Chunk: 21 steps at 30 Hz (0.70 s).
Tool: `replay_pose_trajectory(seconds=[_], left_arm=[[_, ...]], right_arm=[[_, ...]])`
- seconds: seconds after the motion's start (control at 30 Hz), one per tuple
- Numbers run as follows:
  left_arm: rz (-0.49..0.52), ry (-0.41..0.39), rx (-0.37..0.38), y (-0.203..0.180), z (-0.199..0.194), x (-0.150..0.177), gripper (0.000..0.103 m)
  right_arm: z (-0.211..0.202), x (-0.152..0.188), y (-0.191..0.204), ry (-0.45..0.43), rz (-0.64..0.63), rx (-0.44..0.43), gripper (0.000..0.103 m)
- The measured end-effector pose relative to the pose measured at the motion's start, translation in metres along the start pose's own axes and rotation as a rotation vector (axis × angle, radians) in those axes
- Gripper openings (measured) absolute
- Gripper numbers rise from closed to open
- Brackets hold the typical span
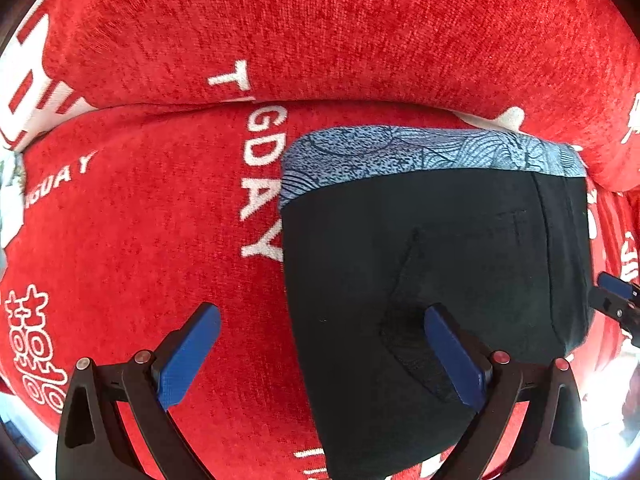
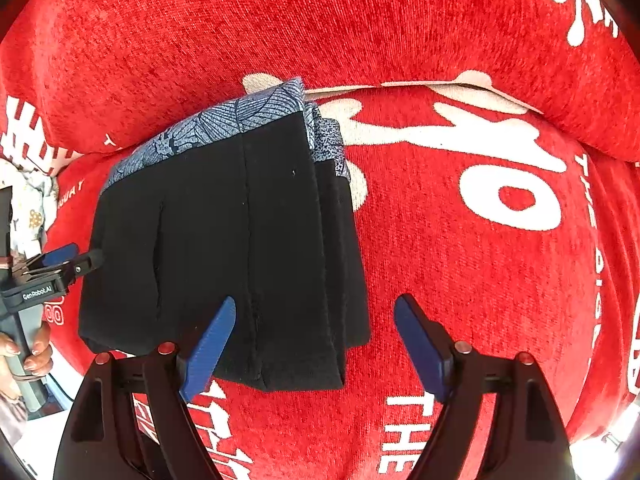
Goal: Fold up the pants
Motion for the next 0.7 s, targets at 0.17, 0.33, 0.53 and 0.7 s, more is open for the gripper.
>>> replay_pose_trajectory(seconds=[0.17,0.33,0.53,0.7], left_arm=[[-0.032,0.023,0.146,0.007,0.006,-0.001,0.102],[-0.003,0.040,0.268,-0.003,0.017,-0.004,0.102],[0.050,0.043,0.317,-0.029,0.038,-0.011,0.102],[0.018,0.029,0.339,-0.029,0.046,-0.014,0.102]], right_arm=[[-0.001,-0.009,-0.006,0.018,0.050,-0.139,0.084],[0.015,-0.020,-0.025,0.094,0.135,-0.300,0.085],[0.045,-0.030,-0.032,0.177,0.129,-0.454,0.085],[0.065,-0.039,-0.023,0.216,0.125,-0.557,0.086]])
Point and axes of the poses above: each gripper's, at about its wrist camera, not at the fingertips, and z roughly the way its jaws point, y to its left, x to its underside, the point moved 7 cm from there along z, roughly the way its jaws point, and after that the axes turned 9 degrees about z, right-handed, at the moved point
